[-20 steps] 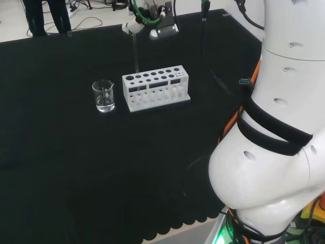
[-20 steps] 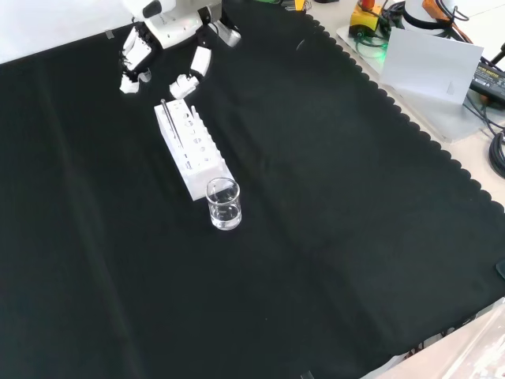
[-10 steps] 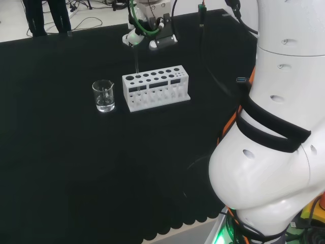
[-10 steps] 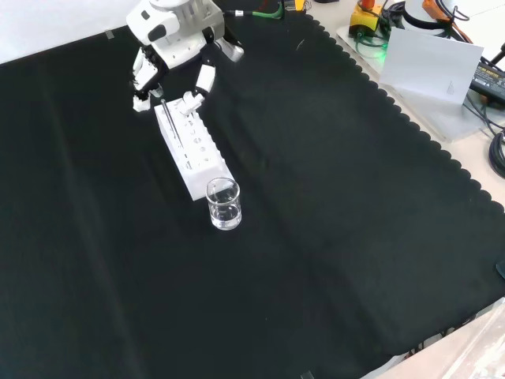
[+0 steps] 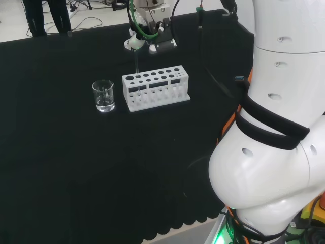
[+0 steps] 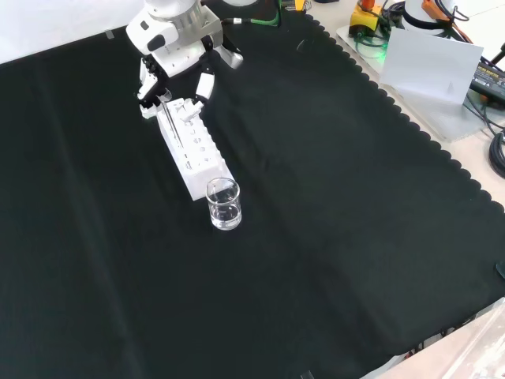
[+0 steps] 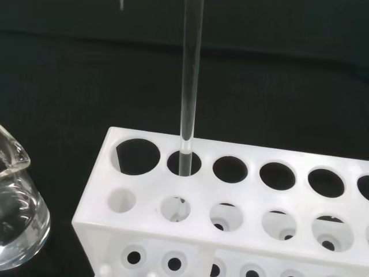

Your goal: Take the glass rod from the white test tube rack.

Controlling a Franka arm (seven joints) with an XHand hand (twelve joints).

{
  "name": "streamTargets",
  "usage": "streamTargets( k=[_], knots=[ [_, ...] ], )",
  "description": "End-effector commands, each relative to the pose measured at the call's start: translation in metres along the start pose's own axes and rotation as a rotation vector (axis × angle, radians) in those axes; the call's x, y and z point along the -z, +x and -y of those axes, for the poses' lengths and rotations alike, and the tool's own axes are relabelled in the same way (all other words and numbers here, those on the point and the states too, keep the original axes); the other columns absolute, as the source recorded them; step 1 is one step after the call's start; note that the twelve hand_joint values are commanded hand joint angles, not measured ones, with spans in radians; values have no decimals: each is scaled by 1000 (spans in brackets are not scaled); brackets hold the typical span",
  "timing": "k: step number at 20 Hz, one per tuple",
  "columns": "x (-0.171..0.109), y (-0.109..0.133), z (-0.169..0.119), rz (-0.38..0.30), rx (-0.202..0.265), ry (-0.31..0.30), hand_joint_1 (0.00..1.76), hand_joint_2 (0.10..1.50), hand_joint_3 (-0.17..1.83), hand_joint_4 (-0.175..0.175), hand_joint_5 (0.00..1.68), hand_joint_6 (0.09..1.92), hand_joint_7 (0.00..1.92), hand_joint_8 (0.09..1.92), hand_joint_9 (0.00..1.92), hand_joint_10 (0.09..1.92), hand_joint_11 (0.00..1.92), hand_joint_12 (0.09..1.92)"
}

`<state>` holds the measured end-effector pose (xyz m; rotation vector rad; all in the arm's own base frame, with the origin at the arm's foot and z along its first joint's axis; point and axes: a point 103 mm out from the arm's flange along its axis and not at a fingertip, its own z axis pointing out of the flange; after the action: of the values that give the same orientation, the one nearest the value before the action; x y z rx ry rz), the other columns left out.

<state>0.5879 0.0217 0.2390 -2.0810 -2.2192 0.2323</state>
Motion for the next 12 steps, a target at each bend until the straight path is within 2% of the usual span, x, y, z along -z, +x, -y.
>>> streamTargets(
  k=[1,8,12],
  knots=[
    [1,-1,-2,-21,-6,-13,806,835,587,-175,631,921,967,848,1300,713,1231,1038],
    [4,7,-3,-14,0,-10,881,848,589,-175,717,913,1037,854,1384,666,1361,953],
    [3,11,-5,-28,-17,-54,951,855,605,-175,783,886,1083,838,1438,604,1465,858]
  ],
)
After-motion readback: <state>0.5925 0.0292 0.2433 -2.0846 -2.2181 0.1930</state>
